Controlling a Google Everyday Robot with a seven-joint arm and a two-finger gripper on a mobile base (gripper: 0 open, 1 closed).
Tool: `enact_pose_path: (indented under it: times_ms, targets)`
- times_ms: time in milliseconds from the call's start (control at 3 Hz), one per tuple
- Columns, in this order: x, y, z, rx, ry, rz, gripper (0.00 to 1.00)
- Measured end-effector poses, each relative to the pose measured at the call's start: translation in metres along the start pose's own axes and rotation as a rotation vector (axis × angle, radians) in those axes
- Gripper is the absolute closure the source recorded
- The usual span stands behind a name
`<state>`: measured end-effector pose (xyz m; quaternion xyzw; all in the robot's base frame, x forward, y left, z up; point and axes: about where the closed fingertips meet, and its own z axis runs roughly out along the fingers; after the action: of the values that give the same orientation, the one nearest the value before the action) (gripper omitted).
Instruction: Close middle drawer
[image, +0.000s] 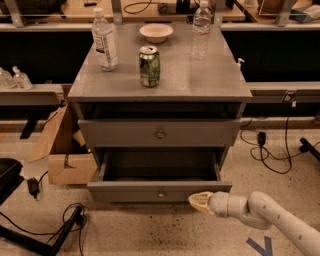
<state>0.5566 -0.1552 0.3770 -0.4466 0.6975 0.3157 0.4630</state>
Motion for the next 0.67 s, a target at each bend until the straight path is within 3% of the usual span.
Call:
enact_pose_path:
  times_ms: [333,667]
  targets:
    - [-0.0050,-0.0147,0.0295,-0.064,-0.029,-0.027,1.00]
    - [-0.0046,-0.0131,0.0287,-0.064,-0.029,-0.027,1.00]
